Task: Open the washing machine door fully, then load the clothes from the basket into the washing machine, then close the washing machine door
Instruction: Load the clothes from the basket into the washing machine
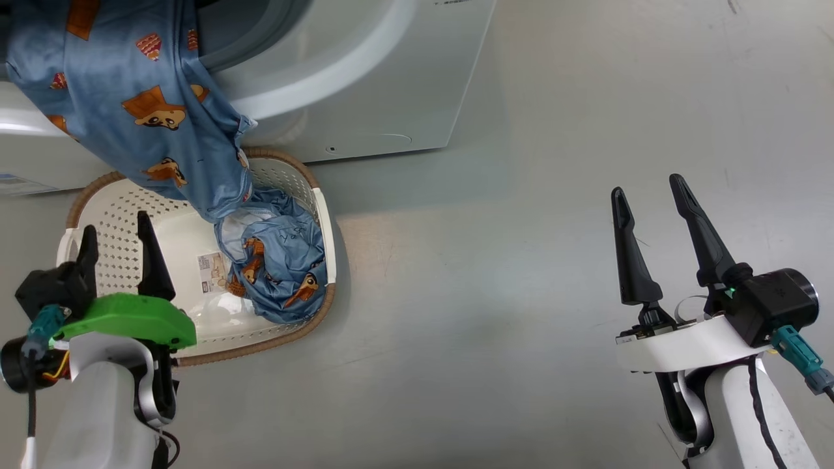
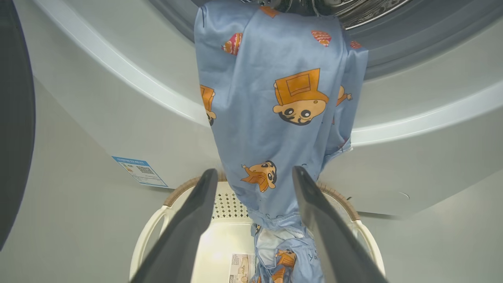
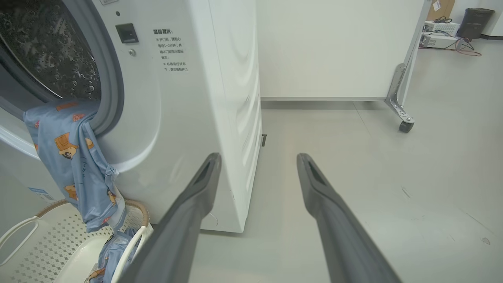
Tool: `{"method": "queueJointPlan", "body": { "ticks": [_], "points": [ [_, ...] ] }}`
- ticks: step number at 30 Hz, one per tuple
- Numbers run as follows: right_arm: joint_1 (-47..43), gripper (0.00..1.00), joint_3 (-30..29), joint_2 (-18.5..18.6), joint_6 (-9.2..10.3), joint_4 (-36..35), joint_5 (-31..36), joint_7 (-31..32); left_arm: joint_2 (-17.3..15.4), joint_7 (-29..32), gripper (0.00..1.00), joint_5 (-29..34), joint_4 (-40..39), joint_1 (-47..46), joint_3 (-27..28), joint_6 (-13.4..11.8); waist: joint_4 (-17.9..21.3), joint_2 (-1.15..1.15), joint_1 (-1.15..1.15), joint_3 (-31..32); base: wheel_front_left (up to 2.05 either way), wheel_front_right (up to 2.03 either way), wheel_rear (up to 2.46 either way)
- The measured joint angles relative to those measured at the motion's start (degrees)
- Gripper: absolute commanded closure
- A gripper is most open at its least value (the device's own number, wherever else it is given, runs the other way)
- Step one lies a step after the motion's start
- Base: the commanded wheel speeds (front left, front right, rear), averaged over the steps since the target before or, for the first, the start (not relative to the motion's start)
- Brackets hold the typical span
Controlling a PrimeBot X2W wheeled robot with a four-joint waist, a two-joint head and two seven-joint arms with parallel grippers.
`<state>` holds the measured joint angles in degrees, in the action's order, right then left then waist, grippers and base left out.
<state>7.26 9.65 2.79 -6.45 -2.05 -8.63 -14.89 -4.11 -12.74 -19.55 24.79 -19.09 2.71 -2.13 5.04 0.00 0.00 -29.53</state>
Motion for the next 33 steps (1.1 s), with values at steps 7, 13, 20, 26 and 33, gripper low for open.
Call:
{"method": "queueJointPlan", "body": {
  "ticks": [7, 13, 20, 26, 33],
  "points": [
    [-0.5, 0.0, -1.4, 0.6, -0.04, -0.2, 0.7, 0.0, 0.2, -0.5, 0.0, -1.1, -3.6, 5.4, 0.1, 0.0, -1.7, 0.0, 0.0, 0.5, 0.0, 0.0, 0.0],
    [-0.8, 0.0, -0.4, 0.6, -0.1, -0.3, 1.0, 0.0, 0.4, -0.4, 0.0, -2.0, -7.0, 8.2, 0.0, 0.5, -2.5, 0.0, 0.0, 0.2, 0.0, 0.0, 0.0],
    [-0.6, 0.0, 1.1, 0.5, -0.55, -0.3, 1.3, 0.0, 0.6, 0.4, 0.0, -4.8, -8.1, 8.6, -0.7, 2.6, -1.5, 0.0, 0.0, -0.6, 0.0, 0.0, 0.0],
    [-0.4, 0.0, 2.1, 0.5, -0.55, -0.3, 1.6, 0.0, 0.5, 1.7, 0.0, -8.7, -7.5, 8.3, 1.5, 4.3, -0.1, 0.0, 0.0, -1.4, 0.0, 0.0, 0.0],
    [0.6, 0.0, 2.5, 0.5, -0.55, -1.1, 1.6, 0.0, -1.0, 4.6, 0.0, -12.4, -6.2, 5.8, 2.3, 7.2, 1.9, 0.0, 0.0, -3.3, 0.0, 0.0, 0.0]
  ]
}}
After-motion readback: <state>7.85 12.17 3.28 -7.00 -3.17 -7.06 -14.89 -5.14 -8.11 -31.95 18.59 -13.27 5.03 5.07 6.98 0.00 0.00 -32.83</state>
